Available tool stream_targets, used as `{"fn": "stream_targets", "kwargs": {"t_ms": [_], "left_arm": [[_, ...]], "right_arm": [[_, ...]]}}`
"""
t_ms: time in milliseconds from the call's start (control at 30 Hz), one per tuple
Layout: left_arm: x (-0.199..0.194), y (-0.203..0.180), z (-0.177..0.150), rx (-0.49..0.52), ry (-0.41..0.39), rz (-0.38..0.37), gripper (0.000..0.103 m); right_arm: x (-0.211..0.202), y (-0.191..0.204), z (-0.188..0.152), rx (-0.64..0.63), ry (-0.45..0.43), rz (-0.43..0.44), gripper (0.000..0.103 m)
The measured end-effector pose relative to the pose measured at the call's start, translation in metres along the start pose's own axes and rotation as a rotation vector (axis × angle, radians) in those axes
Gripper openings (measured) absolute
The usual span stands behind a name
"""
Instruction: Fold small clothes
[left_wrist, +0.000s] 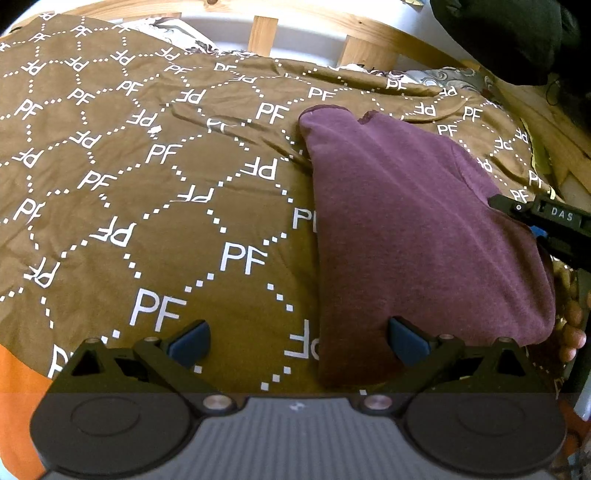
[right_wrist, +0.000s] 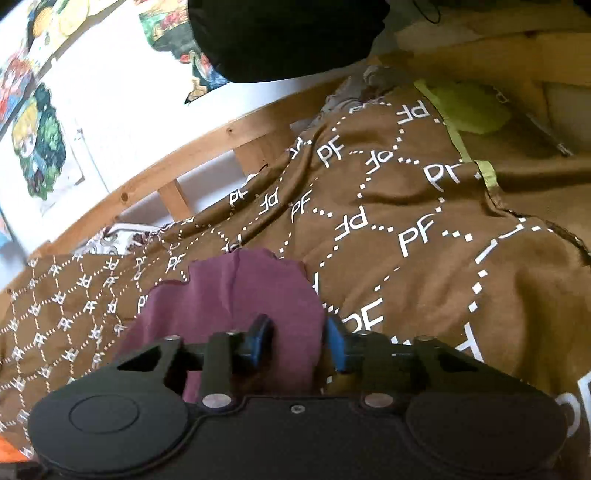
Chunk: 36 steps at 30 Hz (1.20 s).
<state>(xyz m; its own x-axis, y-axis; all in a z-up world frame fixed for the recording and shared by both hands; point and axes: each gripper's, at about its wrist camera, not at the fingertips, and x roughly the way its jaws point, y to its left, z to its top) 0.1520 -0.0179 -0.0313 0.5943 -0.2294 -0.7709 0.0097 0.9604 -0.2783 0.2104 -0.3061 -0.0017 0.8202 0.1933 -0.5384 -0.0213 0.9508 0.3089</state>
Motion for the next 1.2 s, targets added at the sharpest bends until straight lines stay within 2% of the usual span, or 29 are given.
{"fn": "stream_targets", "kwargs": {"t_ms": [133,233,400,567,800,867,1033,1133,1200], "left_arm": [[0.0,-0.002,-0.002,0.008,-0.009,0.01,0.103],[0.0,-0.002,-0.002,0.006,-0.008,0.009,0.103],[0.0,0.0,-0.002,-0.001,-0.008,0.005,0.103],[0.0,0.0,-0.003,-0.002,-0.009,0.005,0.103],[0.0,0.0,-0.003,-0.005,-0.008,0.004,0.103],[-0.001,0.0,-0.003,-0.007,-0.01,0.004,0.103],[-0.001,0.001,-0.004,-0.012,-0.012,0.003,0.103],[-0.001,0.001,-0.004,-0.015,-0.012,0.001,0.103],[-0.001,0.001,-0.004,-0.018,-0.012,0.001,0.103]], "right_arm": [[-0.01,0.026,-0.006,-0.229,-0.074,-0.016,0.021],[-0.015,0.045,-0.013,-0.392,-0.118,-0.02,0.021],[-0.019,0.064,-0.024,-0.523,-0.133,0.023,0.02],[-0.02,0.059,-0.02,-0.476,-0.136,0.02,0.018],[-0.011,0.016,-0.003,-0.245,-0.069,-0.074,0.019],[-0.009,0.005,-0.002,-0.185,-0.052,-0.092,0.032],[-0.016,0.001,-0.001,-0.154,-0.057,-0.091,0.049],[-0.024,0.001,0.001,-0.114,-0.07,-0.017,0.073],[-0.026,0.003,0.002,-0.1,-0.068,0.042,0.082]]}}
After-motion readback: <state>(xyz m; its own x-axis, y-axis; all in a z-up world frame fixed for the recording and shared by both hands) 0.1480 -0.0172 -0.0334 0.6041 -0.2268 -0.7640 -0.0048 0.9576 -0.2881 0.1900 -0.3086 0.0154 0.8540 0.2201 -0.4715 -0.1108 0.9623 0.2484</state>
